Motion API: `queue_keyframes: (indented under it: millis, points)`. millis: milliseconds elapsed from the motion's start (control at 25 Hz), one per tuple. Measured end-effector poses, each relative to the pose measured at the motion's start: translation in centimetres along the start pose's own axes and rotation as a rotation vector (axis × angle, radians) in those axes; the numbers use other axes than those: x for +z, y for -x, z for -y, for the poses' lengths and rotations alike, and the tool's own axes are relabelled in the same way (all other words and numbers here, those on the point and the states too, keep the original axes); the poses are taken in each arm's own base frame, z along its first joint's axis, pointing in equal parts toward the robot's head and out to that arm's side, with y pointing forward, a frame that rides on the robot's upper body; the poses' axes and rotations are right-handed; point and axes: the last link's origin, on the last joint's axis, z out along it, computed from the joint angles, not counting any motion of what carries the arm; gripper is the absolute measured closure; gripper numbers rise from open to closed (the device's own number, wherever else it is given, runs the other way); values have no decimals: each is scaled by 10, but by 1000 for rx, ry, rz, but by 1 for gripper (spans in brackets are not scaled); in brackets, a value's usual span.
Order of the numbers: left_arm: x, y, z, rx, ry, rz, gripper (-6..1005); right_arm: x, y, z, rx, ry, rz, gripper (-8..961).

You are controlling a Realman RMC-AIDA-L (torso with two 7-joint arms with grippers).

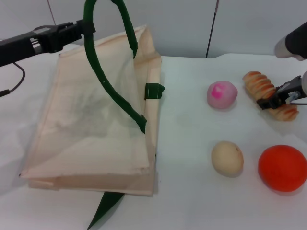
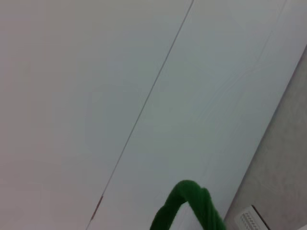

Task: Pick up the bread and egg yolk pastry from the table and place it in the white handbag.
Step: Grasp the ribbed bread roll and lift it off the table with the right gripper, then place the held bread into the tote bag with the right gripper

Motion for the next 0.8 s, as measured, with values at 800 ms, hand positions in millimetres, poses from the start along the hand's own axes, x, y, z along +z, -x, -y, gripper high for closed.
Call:
queue_keyframes:
  millis: [800]
  points:
    - [-8, -7, -13, 19, 78, -49, 866, -51, 10, -4, -63, 206, 194, 489]
